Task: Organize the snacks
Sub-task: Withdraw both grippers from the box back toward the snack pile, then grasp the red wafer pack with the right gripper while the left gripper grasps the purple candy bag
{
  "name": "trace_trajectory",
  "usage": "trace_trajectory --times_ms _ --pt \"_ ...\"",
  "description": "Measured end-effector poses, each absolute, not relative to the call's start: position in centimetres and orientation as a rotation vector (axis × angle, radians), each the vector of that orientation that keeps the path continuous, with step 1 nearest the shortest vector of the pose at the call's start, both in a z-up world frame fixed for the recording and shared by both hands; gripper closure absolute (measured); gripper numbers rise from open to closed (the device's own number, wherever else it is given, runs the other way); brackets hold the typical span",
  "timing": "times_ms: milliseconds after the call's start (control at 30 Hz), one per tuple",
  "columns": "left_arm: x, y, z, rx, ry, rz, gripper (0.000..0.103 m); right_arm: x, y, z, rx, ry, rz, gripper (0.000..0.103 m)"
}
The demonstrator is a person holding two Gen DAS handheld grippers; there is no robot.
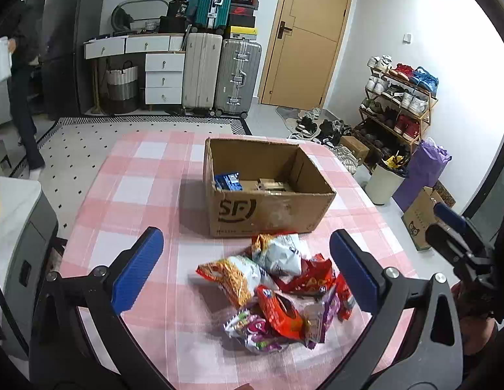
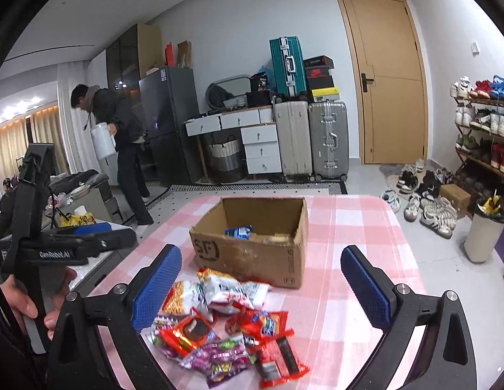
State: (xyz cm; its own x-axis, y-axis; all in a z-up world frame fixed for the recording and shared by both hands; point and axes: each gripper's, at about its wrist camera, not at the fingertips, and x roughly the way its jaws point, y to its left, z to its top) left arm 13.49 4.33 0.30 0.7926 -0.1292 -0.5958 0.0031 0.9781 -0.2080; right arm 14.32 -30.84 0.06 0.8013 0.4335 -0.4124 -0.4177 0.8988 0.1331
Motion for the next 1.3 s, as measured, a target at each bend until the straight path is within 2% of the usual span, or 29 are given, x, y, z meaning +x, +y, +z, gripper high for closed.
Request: trace_trajectory --times_ms 467,1300 --pt "9.9 5.3 -6.5 -0.266 0.723 -0.07 0.001 12.3 -32.5 -5.1 0.025 0.557 0.439 0.002" --pt "11.5 4.9 -13.0 -0.293 0.827 -0.101 0.001 16.5 -30.4 -14.2 0.034 0.757 0.439 0.003"
